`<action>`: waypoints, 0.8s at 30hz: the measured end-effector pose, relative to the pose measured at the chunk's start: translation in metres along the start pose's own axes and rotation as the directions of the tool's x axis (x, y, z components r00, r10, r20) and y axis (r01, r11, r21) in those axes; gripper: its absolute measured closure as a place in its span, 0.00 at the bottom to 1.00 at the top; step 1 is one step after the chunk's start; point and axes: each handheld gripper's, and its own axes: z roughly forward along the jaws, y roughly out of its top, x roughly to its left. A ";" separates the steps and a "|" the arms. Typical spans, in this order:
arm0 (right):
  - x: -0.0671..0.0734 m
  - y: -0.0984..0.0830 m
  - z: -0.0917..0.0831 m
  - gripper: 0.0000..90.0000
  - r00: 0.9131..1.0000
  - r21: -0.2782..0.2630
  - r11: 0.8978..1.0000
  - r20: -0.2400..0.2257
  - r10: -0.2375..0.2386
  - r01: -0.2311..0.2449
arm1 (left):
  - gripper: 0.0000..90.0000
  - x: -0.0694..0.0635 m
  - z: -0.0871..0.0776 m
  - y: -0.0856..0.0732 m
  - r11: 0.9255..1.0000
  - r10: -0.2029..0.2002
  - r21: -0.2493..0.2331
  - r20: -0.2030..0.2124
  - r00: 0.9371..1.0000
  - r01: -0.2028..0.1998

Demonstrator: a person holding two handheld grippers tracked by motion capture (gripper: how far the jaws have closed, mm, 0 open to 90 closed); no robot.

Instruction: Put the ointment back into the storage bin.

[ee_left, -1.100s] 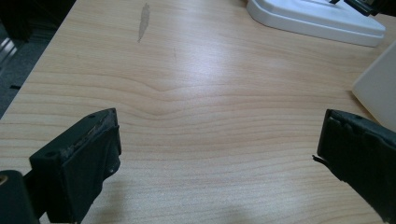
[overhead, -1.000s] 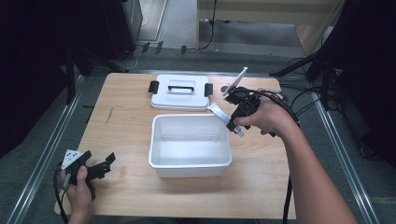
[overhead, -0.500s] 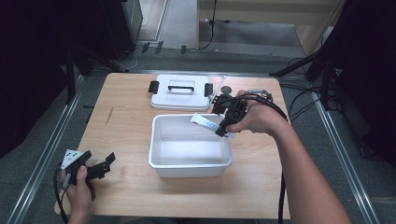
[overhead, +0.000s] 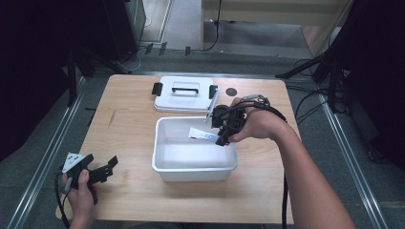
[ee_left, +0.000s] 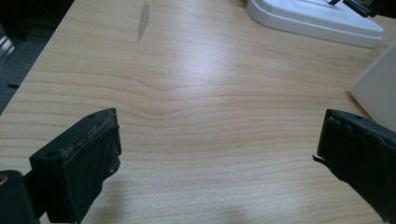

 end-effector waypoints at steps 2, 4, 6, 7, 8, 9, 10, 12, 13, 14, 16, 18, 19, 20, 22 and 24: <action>0.002 0.002 0.001 0.80 1.000 0.007 1.000 0.000 0.001 -0.001 | 0.00 0.000 0.000 0.000 1.000 0.000 0.000 0.000 1.000 0.000; 0.002 0.003 0.004 0.80 0.999 0.006 1.000 -0.006 -0.031 0.031 | 0.00 0.000 0.000 0.000 1.000 0.000 0.001 0.000 1.000 0.000; 0.002 0.004 0.006 0.80 0.999 0.015 0.999 -0.005 -0.050 0.050 | 0.00 0.000 0.000 0.000 1.000 0.001 0.002 -0.001 1.000 -0.001; 0.002 0.004 0.008 0.80 0.998 0.019 0.998 -0.005 -0.055 0.055 | 0.00 0.000 0.000 0.000 1.000 0.000 0.001 0.000 1.000 0.000; 0.002 0.004 0.009 0.80 0.998 0.027 0.997 -0.007 -0.068 0.068 | 0.00 0.000 0.000 0.000 1.000 0.001 0.002 -0.001 1.000 -0.001; 0.003 0.004 0.010 0.80 0.998 0.037 0.997 -0.008 -0.067 0.067 | 0.00 0.000 0.000 0.000 1.000 0.001 0.002 0.000 1.000 -0.001; 0.004 0.005 0.012 0.80 0.996 0.036 0.996 -0.010 -0.083 0.083 | 0.00 0.000 0.000 0.000 1.000 0.000 0.001 0.001 1.000 0.000; 0.005 0.005 0.013 0.80 0.994 0.034 0.994 -0.018 -0.105 0.105 | 0.00 0.000 0.000 0.000 1.000 0.001 0.001 0.000 1.000 -0.001; 0.006 0.006 0.013 0.80 0.995 0.040 0.994 -0.016 -0.098 0.099 | 0.00 0.000 0.000 0.000 1.000 0.002 0.002 0.000 1.000 -0.002; 0.007 0.006 0.013 0.80 0.995 0.049 0.994 -0.016 -0.096 0.097 | 0.00 0.000 0.000 0.000 1.000 0.001 0.002 0.000 1.000 -0.001; 0.007 0.007 0.015 0.80 0.993 0.041 0.992 -0.013 -0.119 0.120 | 0.00 0.000 0.000 0.000 1.000 0.000 0.001 0.000 1.000 0.000; 0.008 0.007 0.016 0.80 0.993 0.051 0.991 -0.011 -0.121 0.121 | 0.00 0.000 0.000 0.000 1.000 0.001 0.001 0.000 1.000 -0.001; 0.009 0.007 0.016 0.80 0.994 0.063 0.992 -0.012 -0.105 0.106 | 0.00 0.000 0.000 0.000 1.000 0.001 0.001 0.001 1.000 -0.001; 0.009 0.006 0.017 0.80 0.994 0.062 0.992 -0.012 -0.106 0.107 | 0.00 0.000 0.000 0.000 1.000 0.001 0.001 0.000 1.000 -0.001; 0.008 0.005 0.019 0.80 0.993 0.057 0.992 -0.015 -0.115 0.115 | 0.00 0.000 0.000 0.000 1.000 0.001 0.001 0.001 1.000 -0.001; 0.008 0.003 0.021 0.80 0.995 0.059 0.993 -0.018 -0.097 0.098 | 0.00 0.000 0.000 0.000 1.000 0.001 0.000 0.001 1.000 -0.001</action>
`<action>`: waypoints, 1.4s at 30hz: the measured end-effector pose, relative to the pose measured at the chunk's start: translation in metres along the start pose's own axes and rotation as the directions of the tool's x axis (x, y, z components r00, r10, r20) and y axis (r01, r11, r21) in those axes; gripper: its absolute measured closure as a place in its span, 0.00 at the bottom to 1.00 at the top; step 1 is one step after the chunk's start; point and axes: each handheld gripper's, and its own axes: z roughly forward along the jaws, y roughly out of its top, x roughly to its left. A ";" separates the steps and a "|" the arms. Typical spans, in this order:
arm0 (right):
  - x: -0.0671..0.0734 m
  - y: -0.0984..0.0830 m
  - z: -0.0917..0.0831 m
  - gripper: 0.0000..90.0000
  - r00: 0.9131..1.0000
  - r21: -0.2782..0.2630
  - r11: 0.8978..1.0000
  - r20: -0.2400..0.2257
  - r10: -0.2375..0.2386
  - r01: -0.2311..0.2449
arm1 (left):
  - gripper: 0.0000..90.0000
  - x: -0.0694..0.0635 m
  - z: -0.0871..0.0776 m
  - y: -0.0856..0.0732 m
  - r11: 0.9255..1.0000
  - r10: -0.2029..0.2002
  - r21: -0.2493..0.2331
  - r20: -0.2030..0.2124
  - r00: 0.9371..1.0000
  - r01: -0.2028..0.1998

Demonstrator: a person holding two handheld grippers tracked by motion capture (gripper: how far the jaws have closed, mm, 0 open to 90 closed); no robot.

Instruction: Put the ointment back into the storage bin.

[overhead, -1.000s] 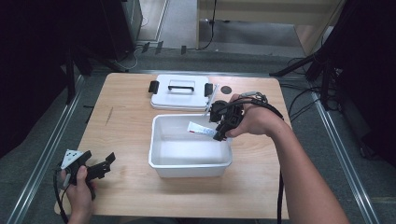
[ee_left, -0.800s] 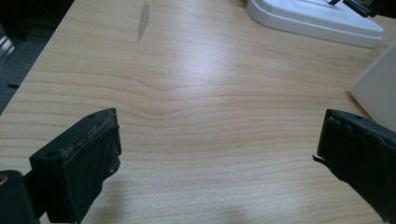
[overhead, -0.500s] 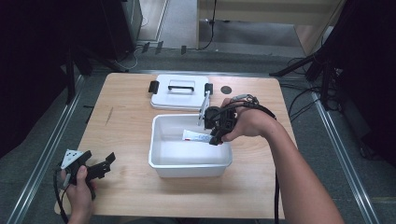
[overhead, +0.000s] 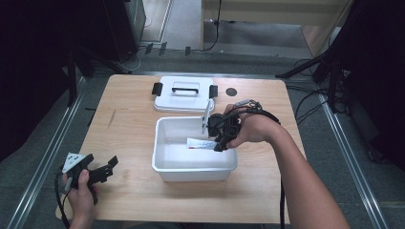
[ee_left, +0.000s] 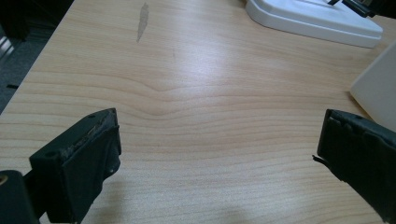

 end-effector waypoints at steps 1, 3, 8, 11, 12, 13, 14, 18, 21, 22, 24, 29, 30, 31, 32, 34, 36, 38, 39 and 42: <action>0.000 0.000 0.001 0.80 1.000 -0.004 1.000 -0.001 -0.002 0.002 | 0.00 0.000 0.000 0.000 1.000 0.000 0.000 0.000 1.000 0.000; -0.001 0.000 0.003 0.80 1.000 -0.010 1.000 -0.003 -0.016 0.016 | 0.00 0.000 0.000 0.000 1.000 0.001 0.001 -0.001 1.000 -0.001; -0.001 0.000 0.008 0.80 1.000 0.002 1.000 -0.007 -0.017 0.017 | 0.00 0.000 0.000 0.000 1.000 0.001 0.000 -0.001 1.000 -0.001; 0.000 0.000 0.012 0.80 1.000 0.006 1.000 -0.014 -0.009 0.009 | 0.00 0.000 0.000 0.000 1.000 0.000 -0.001 0.000 1.000 0.000; 0.000 0.000 0.013 0.80 1.000 0.005 1.000 -0.016 -0.010 0.011 | 0.00 0.000 0.000 0.000 1.000 0.000 0.000 0.000 1.000 0.000; 0.000 0.000 0.015 0.80 1.000 0.008 1.000 -0.019 -0.012 0.012 | 0.00 0.000 0.000 0.000 1.000 0.003 0.002 0.001 1.000 -0.003; 0.000 0.000 0.018 0.80 1.000 0.009 1.000 -0.023 -0.011 0.011 | 0.00 0.000 0.000 0.000 1.000 0.004 0.003 0.001 1.000 -0.004; 0.000 -0.001 0.026 0.80 1.000 0.018 1.000 -0.026 0.000 0.000 | 0.00 0.000 0.000 0.000 1.000 0.004 0.002 0.000 1.000 -0.004; 0.001 -0.001 0.031 0.80 0.999 0.019 1.000 -0.033 -0.012 0.013 | 0.00 0.000 0.000 0.000 1.000 0.004 0.003 0.000 1.000 -0.004; 0.002 -0.002 0.032 0.80 0.999 0.032 0.999 -0.032 -0.002 0.003 | 0.00 0.000 0.000 0.000 1.000 0.004 0.002 0.000 1.000 -0.004; 0.002 -0.002 0.035 0.80 0.999 0.030 1.000 -0.034 -0.006 0.007 | 0.00 0.000 0.000 0.000 1.000 0.004 0.003 -0.001 1.000 -0.004; 0.003 -0.002 0.040 0.80 0.999 0.039 0.999 -0.040 -0.010 0.012 | 0.00 0.000 0.000 0.000 1.000 0.005 0.003 -0.001 1.000 -0.005; 0.002 -0.001 0.042 0.80 0.999 0.040 0.999 -0.040 -0.015 0.016 | 0.00 0.000 0.000 0.000 1.000 0.005 0.003 -0.001 1.000 -0.005; 0.003 -0.001 0.043 0.80 0.999 0.053 0.999 -0.042 -0.006 0.008 | 0.00 0.000 0.000 0.000 1.000 0.005 0.003 -0.001 1.000 -0.005; 0.003 0.000 0.045 0.80 0.999 0.050 0.998 -0.043 -0.021 0.023 | 0.00 0.000 0.000 0.000 1.000 0.005 0.003 -0.001 1.000 -0.005; 0.004 0.001 0.048 0.80 0.999 0.067 0.998 -0.046 -0.014 0.017 | 0.00 0.000 0.000 0.000 1.000 0.005 0.002 -0.001 1.000 -0.005; 0.004 0.002 0.051 0.80 0.999 0.078 0.997 -0.047 -0.022 0.025 | 0.00 0.000 0.000 0.000 1.000 0.004 0.002 0.000 1.000 -0.004; 0.004 0.003 0.052 0.80 0.999 0.084 0.996 -0.047 -0.019 0.023 | 0.00 0.000 0.000 0.000 1.000 0.004 0.003 0.000 1.000 -0.004; 0.004 0.004 0.053 0.80 0.999 0.098 0.995 -0.045 -0.013 0.017 | 0.00 0.000 0.000 0.000 1.000 0.004 0.003 0.000 1.000 -0.004; 0.005 0.007 0.055 0.80 0.999 0.119 0.993 -0.039 -0.004 0.009 | 0.00 0.000 0.000 0.000 1.000 0.003 0.002 0.001 1.000 -0.003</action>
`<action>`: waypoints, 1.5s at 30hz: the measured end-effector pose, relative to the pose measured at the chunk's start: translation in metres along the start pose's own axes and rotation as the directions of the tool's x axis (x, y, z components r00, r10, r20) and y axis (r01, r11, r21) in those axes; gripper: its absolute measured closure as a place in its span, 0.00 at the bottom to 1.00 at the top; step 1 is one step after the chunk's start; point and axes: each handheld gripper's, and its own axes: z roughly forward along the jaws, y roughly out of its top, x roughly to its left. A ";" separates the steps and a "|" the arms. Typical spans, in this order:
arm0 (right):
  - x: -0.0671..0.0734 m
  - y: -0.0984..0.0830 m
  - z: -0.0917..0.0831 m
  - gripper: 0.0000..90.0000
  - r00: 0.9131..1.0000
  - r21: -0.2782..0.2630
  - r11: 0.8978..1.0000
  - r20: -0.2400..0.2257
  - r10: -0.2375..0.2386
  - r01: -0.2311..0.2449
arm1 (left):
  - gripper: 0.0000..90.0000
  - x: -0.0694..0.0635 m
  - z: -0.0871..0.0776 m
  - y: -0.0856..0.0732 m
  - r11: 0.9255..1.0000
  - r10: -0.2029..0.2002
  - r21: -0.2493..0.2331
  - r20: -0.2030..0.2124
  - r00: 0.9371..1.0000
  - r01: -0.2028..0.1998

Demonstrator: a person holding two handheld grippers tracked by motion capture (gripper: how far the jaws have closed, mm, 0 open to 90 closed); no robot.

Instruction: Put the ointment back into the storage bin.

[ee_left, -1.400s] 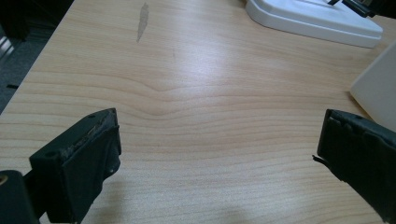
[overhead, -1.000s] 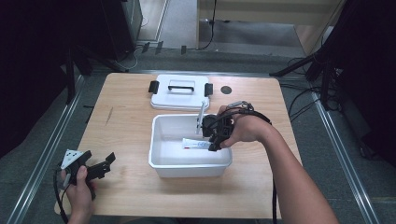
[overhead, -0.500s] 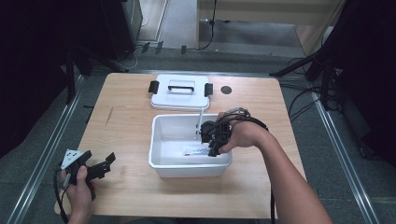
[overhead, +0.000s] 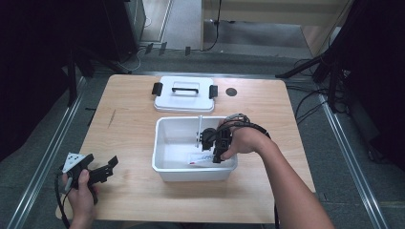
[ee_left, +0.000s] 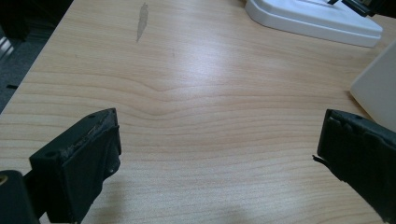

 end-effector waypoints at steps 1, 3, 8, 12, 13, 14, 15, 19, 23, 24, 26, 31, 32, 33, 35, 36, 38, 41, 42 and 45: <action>0.000 0.001 0.001 0.80 1.000 0.010 1.000 0.001 0.001 -0.001 | 0.00 0.000 0.000 0.000 1.000 0.000 0.002 0.001 1.000 0.000; 0.001 0.003 0.004 0.80 1.000 0.031 1.000 -0.003 -0.001 0.001 | 0.00 0.000 0.000 0.000 1.000 -0.001 0.001 0.001 1.000 0.001; 0.001 0.006 0.009 0.80 1.000 0.058 0.998 -0.005 -0.004 0.004 | 0.00 0.000 0.000 0.000 1.000 -0.002 0.001 0.001 1.000 0.002; 0.001 0.007 0.009 0.80 1.000 0.066 0.998 -0.004 -0.008 0.008 | 0.00 0.000 0.000 0.000 1.000 -0.002 0.002 0.000 1.000 0.002; 0.001 0.007 0.009 0.80 1.000 0.067 0.998 -0.004 -0.005 0.005 | 0.00 0.000 0.000 0.000 1.000 -0.001 0.001 0.001 1.000 0.001; 0.001 0.007 0.009 0.80 1.000 0.070 0.998 -0.001 -0.002 0.002 | 0.00 0.000 0.000 0.000 1.000 -0.001 0.001 0.001 1.000 0.001; 0.001 0.007 0.010 0.80 1.000 0.074 0.997 -0.002 -0.004 0.005 | 0.00 0.000 0.000 0.000 1.000 -0.001 0.002 0.001 1.000 0.001; 0.001 0.006 0.012 0.80 1.000 0.081 0.997 0.004 -0.008 0.008 | 0.00 0.000 0.000 0.000 1.000 -0.001 0.001 0.001 1.000 0.001; 0.000 0.006 0.013 0.80 1.000 0.093 0.996 0.006 -0.011 0.010 | 0.00 0.000 0.000 0.000 1.000 0.000 0.001 0.000 1.000 0.000; 0.000 0.006 0.013 0.80 1.000 0.094 0.996 0.008 -0.011 0.010 | 0.00 0.000 0.000 0.000 1.000 0.000 0.001 0.000 1.000 0.000; 0.000 0.006 0.013 0.80 1.000 0.093 0.996 0.005 -0.012 0.012 | 0.00 0.000 0.000 0.000 1.000 -0.001 0.002 0.001 1.000 0.001; 0.000 0.006 0.014 0.80 1.000 0.098 0.995 0.004 -0.006 0.005 | 0.00 0.000 0.000 0.000 1.000 -0.002 0.001 0.002 1.000 0.002; 0.000 0.006 0.014 0.80 1.000 0.099 0.995 0.005 -0.005 0.005 | 0.00 0.000 0.000 0.000 1.000 -0.002 0.001 0.002 1.000 0.002; 0.000 0.006 0.014 0.80 1.000 0.101 0.995 0.008 -0.003 0.002 | 0.00 0.000 0.000 0.000 1.000 -0.002 0.001 0.002 1.000 0.002; 0.000 0.006 0.014 0.80 1.000 0.102 0.995 0.006 -0.004 0.004 | 0.00 0.000 0.000 0.000 1.000 -0.002 0.001 0.002 1.000 0.002; 0.000 0.006 0.015 0.80 1.000 0.102 0.995 0.004 -0.005 0.004 | 0.00 0.000 0.000 0.000 1.000 -0.002 0.001 0.002 1.000 0.002; -0.001 0.006 0.014 0.80 1.000 0.101 0.995 0.006 0.002 -0.003 | 0.00 0.000 0.000 0.000 1.000 -0.002 0.001 0.002 1.000 0.002; -0.001 0.006 0.014 0.79 1.000 0.102 0.995 0.008 0.004 -0.005 | 0.00 0.000 0.000 0.000 1.000 -0.002 0.001 0.002 1.000 0.002; -0.001 0.006 0.014 0.80 1.000 0.102 0.995 0.009 0.005 -0.005 | 0.00 0.000 0.000 0.000 1.000 -0.002 0.001 0.003 1.000 0.002; -0.001 0.006 0.014 0.80 1.000 0.104 0.994 0.005 0.009 -0.009 | 0.00 0.000 0.000 0.000 1.000 -0.001 0.000 0.001 1.000 0.001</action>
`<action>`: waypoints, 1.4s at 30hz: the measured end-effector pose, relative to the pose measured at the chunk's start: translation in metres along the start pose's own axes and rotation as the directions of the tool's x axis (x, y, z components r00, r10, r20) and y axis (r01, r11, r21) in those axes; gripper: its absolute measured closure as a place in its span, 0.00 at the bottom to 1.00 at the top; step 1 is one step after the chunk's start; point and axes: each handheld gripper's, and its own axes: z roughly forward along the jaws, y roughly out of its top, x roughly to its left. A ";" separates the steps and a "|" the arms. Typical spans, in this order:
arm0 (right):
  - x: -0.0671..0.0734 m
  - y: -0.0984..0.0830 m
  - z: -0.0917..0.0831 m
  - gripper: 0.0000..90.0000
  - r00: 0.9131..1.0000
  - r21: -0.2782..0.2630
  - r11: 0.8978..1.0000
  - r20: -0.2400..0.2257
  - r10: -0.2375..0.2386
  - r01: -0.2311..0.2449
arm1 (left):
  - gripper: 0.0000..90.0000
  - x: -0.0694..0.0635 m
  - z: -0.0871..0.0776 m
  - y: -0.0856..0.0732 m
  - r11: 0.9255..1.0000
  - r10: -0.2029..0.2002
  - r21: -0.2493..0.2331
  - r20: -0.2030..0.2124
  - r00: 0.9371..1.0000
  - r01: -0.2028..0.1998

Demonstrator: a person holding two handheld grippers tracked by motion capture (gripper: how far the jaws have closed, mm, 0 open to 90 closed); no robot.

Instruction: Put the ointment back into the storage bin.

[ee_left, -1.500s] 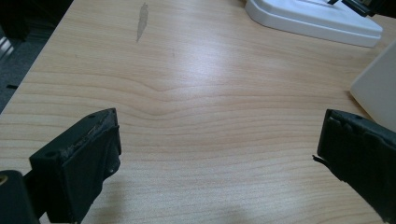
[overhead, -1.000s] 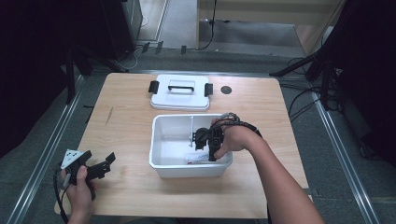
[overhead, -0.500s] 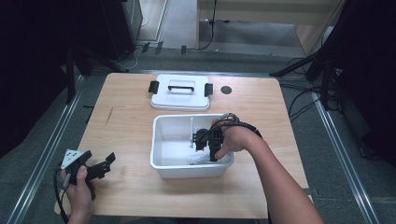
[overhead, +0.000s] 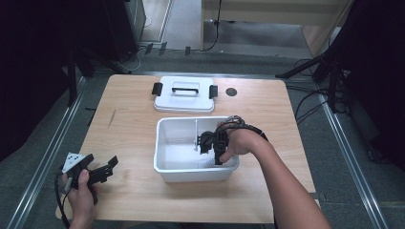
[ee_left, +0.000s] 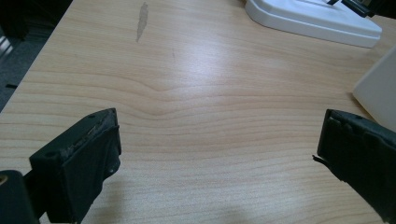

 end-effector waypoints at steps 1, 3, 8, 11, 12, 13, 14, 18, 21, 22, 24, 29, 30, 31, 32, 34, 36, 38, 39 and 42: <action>0.000 0.000 0.000 0.79 1.000 0.000 1.000 -0.003 0.002 -0.002 | 0.00 0.000 0.000 0.000 1.000 0.000 0.000 0.000 1.000 0.000; -0.001 0.000 0.000 0.79 1.000 -0.005 1.000 -0.006 0.001 -0.001 | 0.00 0.000 0.000 0.000 1.000 0.000 0.000 0.000 1.000 0.000; -0.001 -0.001 -0.001 0.77 1.000 -0.001 1.000 -0.011 0.008 -0.008 | 0.00 0.000 0.000 0.000 1.000 -0.001 -0.001 0.001 1.000 0.001; 0.000 -0.001 -0.002 0.77 1.000 -0.005 1.000 -0.015 0.000 0.000 | 0.00 0.000 0.000 0.000 1.000 -0.001 0.000 0.000 1.000 0.001; 0.000 -0.001 -0.002 0.77 1.000 -0.003 1.000 -0.017 0.006 -0.006 | 0.00 0.000 0.000 0.000 1.000 0.000 0.000 0.000 1.000 0.000; 0.000 -0.002 -0.002 0.77 1.000 -0.005 1.000 -0.018 0.005 -0.005 | 0.00 0.000 0.000 0.000 1.000 0.001 0.001 0.000 1.000 -0.001; 0.000 -0.002 -0.003 0.77 1.000 -0.010 1.000 -0.018 0.004 -0.005 | 0.00 0.000 0.000 0.000 1.000 -0.001 0.000 0.000 1.000 0.001; -0.001 -0.004 -0.007 0.81 1.000 -0.024 1.000 -0.016 0.014 -0.014 | 0.00 0.000 0.000 0.000 1.000 0.001 0.003 -0.001 1.000 -0.001; -0.001 -0.007 -0.016 0.86 1.000 -0.041 0.999 -0.020 0.023 -0.024 | 0.00 0.000 0.000 0.000 1.000 0.001 0.002 -0.002 1.000 -0.001; -0.001 -0.008 -0.018 0.87 0.999 -0.050 0.998 -0.020 0.028 -0.029 | 0.00 0.000 0.000 0.000 1.000 0.001 0.001 -0.001 1.000 -0.001; 0.000 -0.010 -0.026 0.87 0.999 -0.074 0.997 -0.019 0.034 -0.035 | 0.00 0.000 0.000 0.000 1.000 0.001 0.001 -0.001 1.000 -0.001; 0.001 -0.018 -0.043 0.87 0.999 -0.110 0.993 -0.003 0.052 -0.052 | 0.00 -0.001 0.000 0.000 1.000 -0.003 -0.005 -0.002 1.000 0.003; 0.001 -0.019 -0.045 0.87 0.998 -0.113 0.992 -0.003 0.057 -0.057 | 0.00 -0.001 0.000 0.000 1.000 -0.004 -0.005 -0.002 1.000 0.004; 0.001 -0.021 -0.050 0.87 0.998 -0.126 0.990 0.000 0.062 -0.062 | 0.00 -0.001 0.000 0.000 1.000 -0.004 -0.006 -0.002 1.000 0.004; 0.000 -0.023 -0.053 0.87 0.998 -0.132 0.989 0.001 0.065 -0.064 | 0.00 -0.001 0.000 0.000 1.000 -0.004 -0.005 -0.002 1.000 0.004; 0.001 -0.027 -0.059 0.87 0.997 -0.147 0.986 0.006 0.074 -0.073 | 0.00 -0.001 0.001 0.000 1.000 -0.004 -0.005 -0.003 1.000 0.004; 0.001 -0.031 -0.066 0.87 0.997 -0.170 0.982 0.011 0.080 -0.077 | 0.00 -0.001 0.000 0.000 1.000 -0.004 -0.003 -0.003 1.000 0.004; 0.001 -0.036 -0.071 0.87 0.996 -0.184 0.979 0.014 0.093 -0.089 | 0.00 -0.001 0.000 0.000 1.000 -0.003 -0.002 -0.004 1.000 0.003; 0.001 -0.038 -0.073 0.86 0.995 -0.190 0.977 0.014 0.099 -0.095 | 0.00 -0.001 0.000 0.000 1.000 -0.003 -0.002 -0.004 1.000 0.003; 0.001 -0.046 -0.080 0.86 0.994 -0.214 0.971 0.013 0.111 -0.106 | 0.00 -0.001 0.000 0.000 1.000 -0.004 -0.002 -0.004 1.000 0.004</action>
